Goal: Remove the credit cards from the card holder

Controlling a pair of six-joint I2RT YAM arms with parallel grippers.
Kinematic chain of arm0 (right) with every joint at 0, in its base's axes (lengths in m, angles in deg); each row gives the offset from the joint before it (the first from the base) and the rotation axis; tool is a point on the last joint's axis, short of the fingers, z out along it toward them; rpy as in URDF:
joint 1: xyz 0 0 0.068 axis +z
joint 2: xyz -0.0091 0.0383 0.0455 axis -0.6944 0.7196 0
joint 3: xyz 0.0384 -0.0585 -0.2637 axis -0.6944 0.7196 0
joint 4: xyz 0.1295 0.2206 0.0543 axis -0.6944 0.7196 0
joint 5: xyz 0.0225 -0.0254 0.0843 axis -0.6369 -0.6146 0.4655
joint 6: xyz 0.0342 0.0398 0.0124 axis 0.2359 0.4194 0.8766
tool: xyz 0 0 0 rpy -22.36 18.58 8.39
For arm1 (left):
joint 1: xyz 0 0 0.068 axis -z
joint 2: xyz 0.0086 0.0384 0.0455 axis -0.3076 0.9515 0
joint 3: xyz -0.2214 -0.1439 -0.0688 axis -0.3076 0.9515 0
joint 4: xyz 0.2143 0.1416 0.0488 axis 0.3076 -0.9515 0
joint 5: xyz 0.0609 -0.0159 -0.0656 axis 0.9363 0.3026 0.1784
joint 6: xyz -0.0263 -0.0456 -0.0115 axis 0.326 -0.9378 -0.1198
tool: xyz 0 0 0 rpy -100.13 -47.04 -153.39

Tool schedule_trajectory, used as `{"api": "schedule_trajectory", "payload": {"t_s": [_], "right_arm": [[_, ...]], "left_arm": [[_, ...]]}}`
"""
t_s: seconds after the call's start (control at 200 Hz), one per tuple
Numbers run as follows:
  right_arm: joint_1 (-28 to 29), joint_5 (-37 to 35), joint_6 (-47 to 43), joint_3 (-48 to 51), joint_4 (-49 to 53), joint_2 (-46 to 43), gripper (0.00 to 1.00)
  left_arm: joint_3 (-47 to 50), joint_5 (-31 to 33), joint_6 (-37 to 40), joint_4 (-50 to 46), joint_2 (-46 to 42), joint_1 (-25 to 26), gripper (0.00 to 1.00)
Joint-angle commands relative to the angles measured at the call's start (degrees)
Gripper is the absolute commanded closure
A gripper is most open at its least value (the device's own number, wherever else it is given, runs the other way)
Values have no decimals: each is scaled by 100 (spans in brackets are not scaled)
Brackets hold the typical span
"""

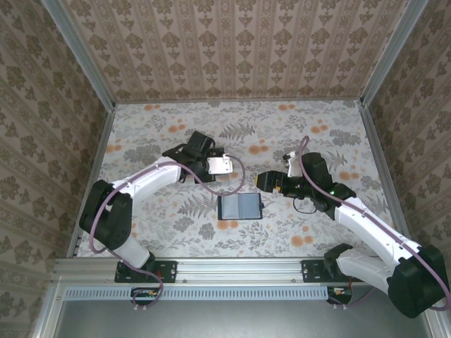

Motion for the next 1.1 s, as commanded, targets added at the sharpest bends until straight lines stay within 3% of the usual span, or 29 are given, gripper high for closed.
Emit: {"api": "schedule_trajectory", "payload": {"t_s": [0.0,0.16,0.22,0.29,0.885,0.995,1.095], "right_arm": [[26,-28,-78,-167,-70,32,0],[21,-34,-79,-160,-77,46,0],[21,-33,-79,-160,-82,50,0],[24,-39,-63,-153,-92,50,0],[19,-51,-79,-150,-113,120,0],[20,-131,-94,-167,-96,168,0],[27,-194,-137,-216,-48,259,0]], "left_arm": [[-158,-73,62,-34,134,-65,100],[-196,-110,-80,-23,204,-89,100],[-250,-148,-171,-59,211,-118,88],[-296,-153,-234,-85,225,-138,81],[-446,-207,-661,-50,122,-217,77],[-391,-318,-1031,24,-97,-267,74],[-261,-458,-1530,131,-390,-345,64]]}}
